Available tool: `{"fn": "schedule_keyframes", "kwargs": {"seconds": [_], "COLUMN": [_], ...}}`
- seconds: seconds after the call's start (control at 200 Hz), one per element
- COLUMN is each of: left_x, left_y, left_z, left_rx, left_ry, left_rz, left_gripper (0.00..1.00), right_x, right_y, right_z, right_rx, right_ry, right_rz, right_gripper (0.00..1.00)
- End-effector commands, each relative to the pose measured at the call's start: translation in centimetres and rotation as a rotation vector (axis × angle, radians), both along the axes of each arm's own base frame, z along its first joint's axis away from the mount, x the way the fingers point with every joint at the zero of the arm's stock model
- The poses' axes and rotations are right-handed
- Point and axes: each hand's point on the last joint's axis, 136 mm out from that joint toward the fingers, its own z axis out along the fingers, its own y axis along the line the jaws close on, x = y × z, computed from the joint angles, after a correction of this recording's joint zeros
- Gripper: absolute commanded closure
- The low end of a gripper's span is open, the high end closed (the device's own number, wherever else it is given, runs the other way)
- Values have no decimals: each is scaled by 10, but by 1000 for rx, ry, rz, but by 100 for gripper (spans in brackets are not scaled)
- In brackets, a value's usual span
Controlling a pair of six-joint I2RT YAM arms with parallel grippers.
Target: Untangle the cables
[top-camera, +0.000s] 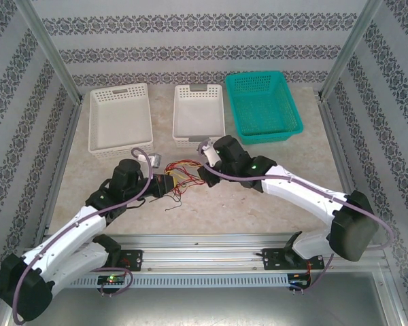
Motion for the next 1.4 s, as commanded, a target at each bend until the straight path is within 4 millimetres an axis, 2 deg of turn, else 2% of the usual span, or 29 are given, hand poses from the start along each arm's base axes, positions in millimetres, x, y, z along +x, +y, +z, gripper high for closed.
{"fn": "schedule_keyframes", "kwargs": {"seconds": [0.0, 0.07, 0.13, 0.265, 0.335, 0.45, 0.59, 0.724, 0.859, 0.954, 1.044, 1.254, 1.394], "left_x": [-16, -18, -19, -16, -15, -13, -7, -1, 5, 8, 8, 2, 1], "left_y": [12, 11, 12, 17, 18, 18, 27, 36, 41, 43, 41, 40, 39], "left_z": [-30, -32, -33, -30, -27, -26, -26, -27, -22, -19, -17, -21, -23], "left_rx": [117, 126, 126, 117, 99, 71, 71, 61, 19, -23, -52, -69, -103], "left_ry": [112, 129, 133, 112, 107, 119, 133, 139, 128, 119, 117, 109, 107], "left_rz": [-3, -11, -8, 37, 58, 88, 170, 252, 320, 360, 367, 379, 387], "left_gripper": [100, 100, 100, 100, 100, 100, 100, 100, 100, 100, 100, 100, 100], "right_x": [38, 36, 27, -4, -15, -26, -33, -48, -62, -60, -52, -41, -41], "right_y": [-89, -85, -68, -25, -14, -9, -17, -15, -8, -8, -6, 22, 44], "right_z": [-14, -5, 2, 20, 27, 31, 34, 34, 11, -10, -20, 3, 8], "right_rx": [-392, -343, -235, 43, 136, 190, 252, 340, 353, 376, 451, 751, 789], "right_ry": [-130, -132, -100, 14, 59, 109, 140, 187, 215, 237, 259, 278, 301], "right_rz": [-293, -293, -237, -77, -45, -44, -105, -132, -194, -290, -366, -366, -342], "right_gripper": [100, 100, 100, 79, 71, 56, 39, 36, 35, 37, 39, 39, 38]}}
